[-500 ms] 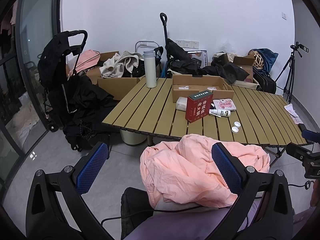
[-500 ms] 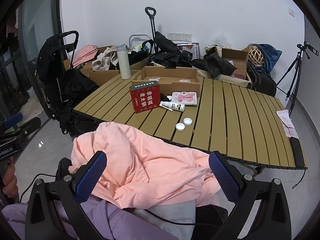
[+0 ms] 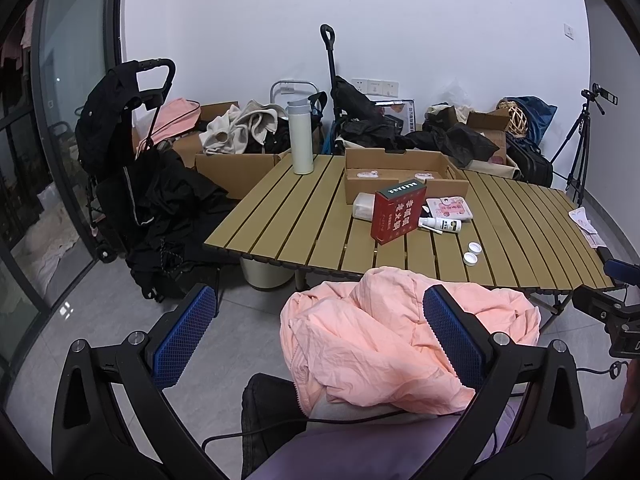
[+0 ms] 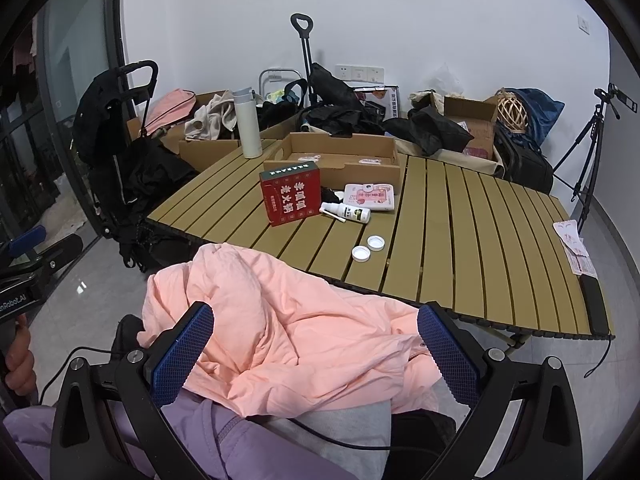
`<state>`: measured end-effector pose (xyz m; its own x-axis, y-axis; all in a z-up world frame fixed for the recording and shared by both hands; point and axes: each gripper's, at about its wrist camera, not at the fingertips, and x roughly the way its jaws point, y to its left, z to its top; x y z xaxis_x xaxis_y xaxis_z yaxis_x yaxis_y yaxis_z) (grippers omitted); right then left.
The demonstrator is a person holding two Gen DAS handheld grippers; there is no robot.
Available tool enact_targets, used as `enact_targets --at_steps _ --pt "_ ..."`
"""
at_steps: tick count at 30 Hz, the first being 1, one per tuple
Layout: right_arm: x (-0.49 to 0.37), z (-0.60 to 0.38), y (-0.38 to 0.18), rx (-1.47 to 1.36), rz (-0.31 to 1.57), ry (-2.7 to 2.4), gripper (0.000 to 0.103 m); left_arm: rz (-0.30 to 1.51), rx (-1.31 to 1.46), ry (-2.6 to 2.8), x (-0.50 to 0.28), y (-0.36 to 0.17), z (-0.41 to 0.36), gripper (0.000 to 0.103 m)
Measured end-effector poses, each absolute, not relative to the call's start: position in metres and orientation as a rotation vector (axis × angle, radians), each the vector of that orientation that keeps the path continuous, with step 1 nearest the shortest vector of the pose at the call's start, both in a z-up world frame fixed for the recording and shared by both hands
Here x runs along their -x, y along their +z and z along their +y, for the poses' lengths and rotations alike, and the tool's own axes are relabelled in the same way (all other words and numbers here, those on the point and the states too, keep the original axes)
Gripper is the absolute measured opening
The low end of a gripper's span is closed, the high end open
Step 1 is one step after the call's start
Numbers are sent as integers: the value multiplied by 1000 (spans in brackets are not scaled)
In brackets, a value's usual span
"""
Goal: Organize objects
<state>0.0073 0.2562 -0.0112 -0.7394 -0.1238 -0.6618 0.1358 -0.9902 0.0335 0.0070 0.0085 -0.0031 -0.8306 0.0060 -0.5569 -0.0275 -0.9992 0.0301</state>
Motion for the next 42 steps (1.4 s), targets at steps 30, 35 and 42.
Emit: enact_targets --at_steps 30,35,42 --pt "0 262 -18 -1037 1 -2817 103 62 976 2962 6 -15 12 103" --pt "30 270 -9 -678 146 -2949 103 141 909 2933 55 -14 21 103" --pt "170 253 -66 -921 357 -2697 103 141 876 2759 169 -56 60 97"
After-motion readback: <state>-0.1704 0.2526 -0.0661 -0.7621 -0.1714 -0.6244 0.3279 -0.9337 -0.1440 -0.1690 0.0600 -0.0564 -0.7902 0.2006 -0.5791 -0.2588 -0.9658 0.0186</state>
